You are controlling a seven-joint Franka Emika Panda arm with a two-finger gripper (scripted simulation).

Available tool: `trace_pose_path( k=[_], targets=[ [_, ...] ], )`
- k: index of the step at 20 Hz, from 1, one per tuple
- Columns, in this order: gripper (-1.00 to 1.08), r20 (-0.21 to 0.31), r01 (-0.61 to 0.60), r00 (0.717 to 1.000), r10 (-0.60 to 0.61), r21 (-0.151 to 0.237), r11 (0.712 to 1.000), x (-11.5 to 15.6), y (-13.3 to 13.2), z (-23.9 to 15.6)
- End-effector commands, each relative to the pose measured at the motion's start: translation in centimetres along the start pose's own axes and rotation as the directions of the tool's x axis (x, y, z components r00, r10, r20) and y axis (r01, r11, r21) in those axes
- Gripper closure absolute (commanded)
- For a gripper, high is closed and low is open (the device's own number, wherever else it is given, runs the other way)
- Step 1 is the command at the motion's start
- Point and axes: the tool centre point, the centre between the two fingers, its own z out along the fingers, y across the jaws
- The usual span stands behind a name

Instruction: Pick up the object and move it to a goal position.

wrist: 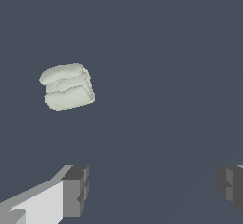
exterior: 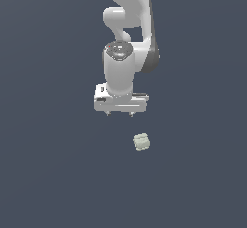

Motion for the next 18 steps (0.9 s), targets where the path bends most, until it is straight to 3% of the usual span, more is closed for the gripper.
trace_pose_path(
  k=[1, 18],
  targets=[
    [-0.92, 0.0, 0.0, 1.0, 0.0, 0.0, 1.0, 0.0, 0.0, 0.0],
    [-0.92, 0.014, 0.038, 0.999, -0.038, -0.006, 0.999, 0.55, -0.3, 0.61]
  ],
)
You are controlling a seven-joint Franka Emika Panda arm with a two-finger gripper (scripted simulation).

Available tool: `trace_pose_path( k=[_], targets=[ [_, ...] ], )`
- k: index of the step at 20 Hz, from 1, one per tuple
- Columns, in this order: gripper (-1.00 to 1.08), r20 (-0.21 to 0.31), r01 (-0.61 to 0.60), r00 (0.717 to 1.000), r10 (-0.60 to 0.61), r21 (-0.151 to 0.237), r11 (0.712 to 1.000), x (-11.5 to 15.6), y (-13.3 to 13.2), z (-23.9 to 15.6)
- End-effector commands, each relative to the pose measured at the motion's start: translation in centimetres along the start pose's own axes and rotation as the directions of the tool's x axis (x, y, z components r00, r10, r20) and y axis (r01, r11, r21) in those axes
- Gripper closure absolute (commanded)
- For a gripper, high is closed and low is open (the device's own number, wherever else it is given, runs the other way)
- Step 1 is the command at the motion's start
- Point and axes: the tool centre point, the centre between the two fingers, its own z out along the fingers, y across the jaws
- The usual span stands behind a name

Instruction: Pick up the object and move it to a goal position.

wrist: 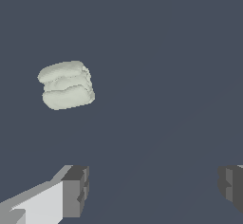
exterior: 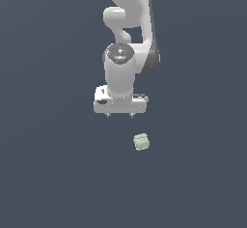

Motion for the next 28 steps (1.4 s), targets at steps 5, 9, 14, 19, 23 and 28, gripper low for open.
trace_pose_path(
  k=[5, 9, 14, 19, 23, 28],
  targets=[
    [-0.92, -0.002, 0.046, 0.999, -0.046, 0.0, 0.999, 1.7, -1.9, 1.2],
    [-0.92, -0.004, 0.093, 0.996, -0.093, 0.002, 0.996, 3.4, -3.9, 2.5],
    [-0.92, -0.009, 0.155, 0.988, -0.155, 0.009, 0.988, 5.4, -6.9, 4.4],
    [-0.92, -0.012, 0.194, 0.981, -0.194, 0.016, 0.981, 6.6, -8.9, 5.8],
    [-0.92, -0.014, 0.21, 0.978, -0.21, 0.019, 0.977, 7.0, -9.7, 6.4],
    [-0.92, -0.014, 0.212, 0.977, -0.212, 0.019, 0.977, 7.0, -9.8, 6.5]
  ],
)
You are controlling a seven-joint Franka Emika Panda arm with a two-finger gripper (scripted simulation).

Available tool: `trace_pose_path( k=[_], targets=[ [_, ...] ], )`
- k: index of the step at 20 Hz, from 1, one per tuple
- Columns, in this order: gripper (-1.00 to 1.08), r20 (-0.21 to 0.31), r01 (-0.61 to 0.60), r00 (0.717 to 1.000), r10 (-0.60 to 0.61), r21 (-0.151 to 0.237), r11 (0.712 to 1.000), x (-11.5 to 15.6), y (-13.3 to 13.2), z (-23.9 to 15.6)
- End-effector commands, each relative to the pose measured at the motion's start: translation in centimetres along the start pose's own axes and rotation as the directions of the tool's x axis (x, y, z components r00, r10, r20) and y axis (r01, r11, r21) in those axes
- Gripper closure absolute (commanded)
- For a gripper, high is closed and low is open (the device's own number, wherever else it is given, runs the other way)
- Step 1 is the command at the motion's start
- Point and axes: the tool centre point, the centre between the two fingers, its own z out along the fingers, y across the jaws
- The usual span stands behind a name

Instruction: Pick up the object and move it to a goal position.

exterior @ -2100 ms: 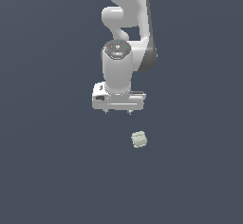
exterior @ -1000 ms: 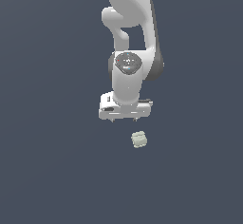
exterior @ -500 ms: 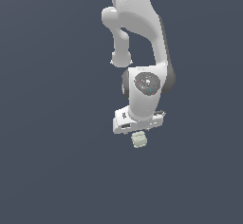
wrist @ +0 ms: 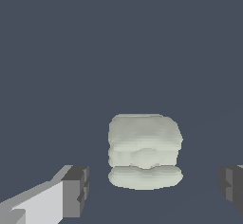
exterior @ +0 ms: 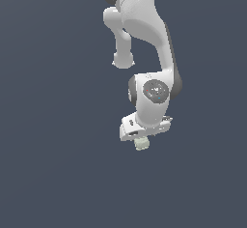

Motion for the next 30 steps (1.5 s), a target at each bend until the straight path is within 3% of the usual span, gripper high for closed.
trace_pose_path(
  k=[1, 11, 17, 18, 30],
  targets=[
    [-0.92, 0.0, 0.0, 1.0, 0.0, 0.0, 1.0, 0.0, 0.0, 0.1],
    [-0.92, -0.001, 0.001, 1.0, -0.001, 0.0, 1.0, 0.0, 0.0, 4.5],
    [-0.92, -0.001, 0.001, 1.0, -0.001, 0.0, 1.0, 0.1, 0.0, 5.0],
    [1.08, -0.001, 0.001, 1.0, -0.001, 0.0, 1.0, 0.1, 0.0, 5.0],
    [1.08, -0.001, 0.001, 1.0, -0.001, 0.0, 1.0, 0.1, 0.0, 4.9]
  ],
)
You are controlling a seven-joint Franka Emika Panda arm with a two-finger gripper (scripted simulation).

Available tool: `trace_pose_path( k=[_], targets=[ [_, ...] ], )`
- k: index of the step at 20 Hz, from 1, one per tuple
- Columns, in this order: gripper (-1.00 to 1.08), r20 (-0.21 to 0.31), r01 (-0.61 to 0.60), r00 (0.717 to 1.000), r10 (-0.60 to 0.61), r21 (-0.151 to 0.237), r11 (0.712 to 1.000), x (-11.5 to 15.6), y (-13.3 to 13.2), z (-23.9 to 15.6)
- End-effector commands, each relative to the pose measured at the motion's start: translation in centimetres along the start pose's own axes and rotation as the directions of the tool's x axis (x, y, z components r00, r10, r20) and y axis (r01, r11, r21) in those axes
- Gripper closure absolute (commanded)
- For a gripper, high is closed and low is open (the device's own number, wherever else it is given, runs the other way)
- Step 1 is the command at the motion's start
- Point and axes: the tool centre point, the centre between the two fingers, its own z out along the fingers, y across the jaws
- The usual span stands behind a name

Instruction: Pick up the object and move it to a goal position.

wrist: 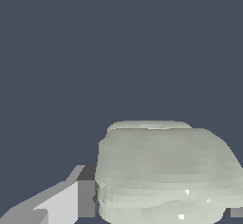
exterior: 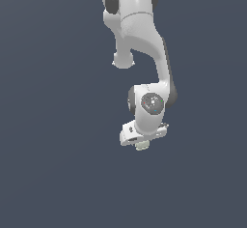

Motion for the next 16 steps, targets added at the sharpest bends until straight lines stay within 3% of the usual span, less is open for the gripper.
trace_pose_path(
  k=[1, 9, 16],
  targets=[
    [1.08, -0.001, 0.0, 1.0, 0.0, 0.0, 1.0, 0.0, 0.0, -0.2],
    [1.08, -0.001, 0.0, 1.0, 0.0, 0.0, 1.0, -0.7, -0.7, -2.9],
    [1.08, 0.0, 0.0, 1.0, 0.0, -0.001, 1.0, -1.9, -1.9, -8.0]
  ],
)
